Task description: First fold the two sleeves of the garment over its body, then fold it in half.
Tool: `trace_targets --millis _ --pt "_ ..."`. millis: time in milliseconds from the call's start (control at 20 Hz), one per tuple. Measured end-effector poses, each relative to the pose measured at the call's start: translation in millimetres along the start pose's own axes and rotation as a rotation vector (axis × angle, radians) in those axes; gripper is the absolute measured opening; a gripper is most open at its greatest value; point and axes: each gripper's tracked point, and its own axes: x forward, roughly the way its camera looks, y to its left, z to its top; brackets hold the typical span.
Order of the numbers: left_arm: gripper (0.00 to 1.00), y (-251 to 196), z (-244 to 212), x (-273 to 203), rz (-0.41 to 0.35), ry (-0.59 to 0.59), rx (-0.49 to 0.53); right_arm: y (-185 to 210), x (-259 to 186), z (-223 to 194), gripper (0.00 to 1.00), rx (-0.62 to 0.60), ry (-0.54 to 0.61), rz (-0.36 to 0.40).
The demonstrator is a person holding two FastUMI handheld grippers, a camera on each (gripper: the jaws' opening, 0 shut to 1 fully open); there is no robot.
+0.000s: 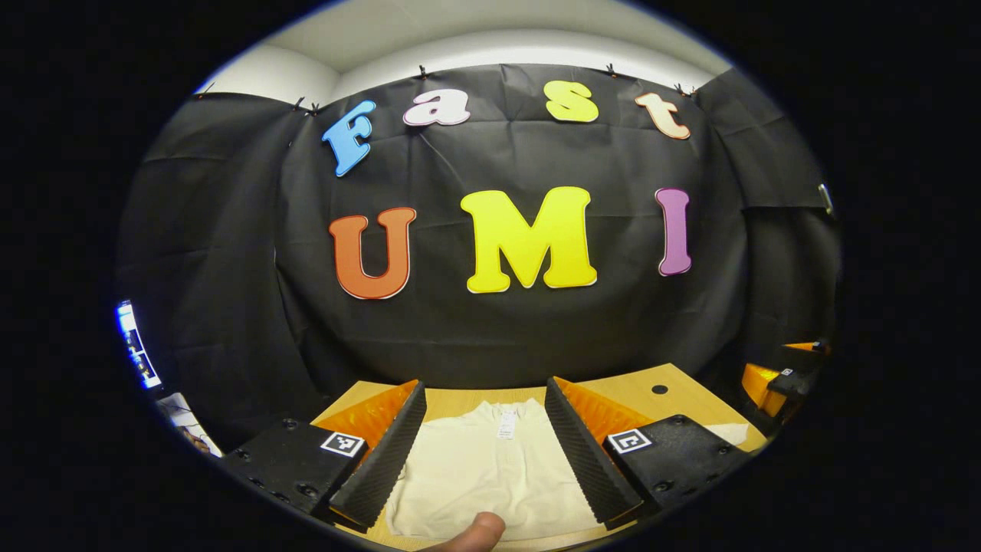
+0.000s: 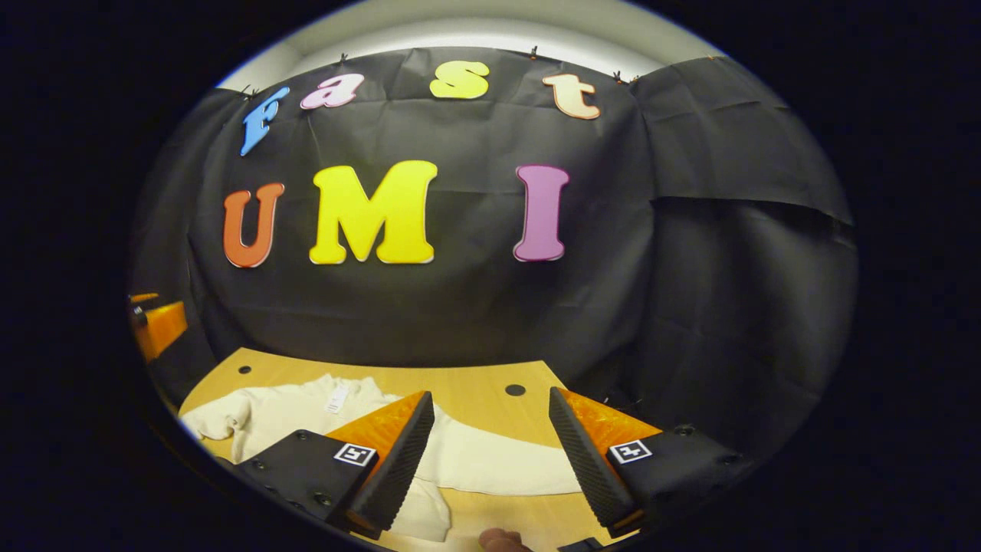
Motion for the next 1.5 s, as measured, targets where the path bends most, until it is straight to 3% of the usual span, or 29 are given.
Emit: trace_targets --millis 300,550,1100,1300,1450,1500 --pt "0.99 -27 6 -9 0.025 -0.010 0.022 -63 39 -93 0.94 -0.052 0.180 -0.025" --pt "0.99 -42 9 -19 0.064 -0.011 0.037 -120 72 -168 0.94 -0.019 0.366 -0.071" --pt "0.99 -35 19 -45 0.174 -0.043 0.065 -204 129 -263 0.94 0.168 0.694 -0.204" --pt "0.98 -15 7 -50 0.211 -0.008 0.051 -213 137 -283 0.94 0.244 0.800 -0.227" --pt "0.99 -1 1 -52 0.231 0.020 0.095 -211 137 -286 0.94 0.291 0.858 -0.220" --pt "0.99 2 5 -51 0.228 0.012 0.110 -212 139 -286 0.89 0.310 0.879 -0.227"
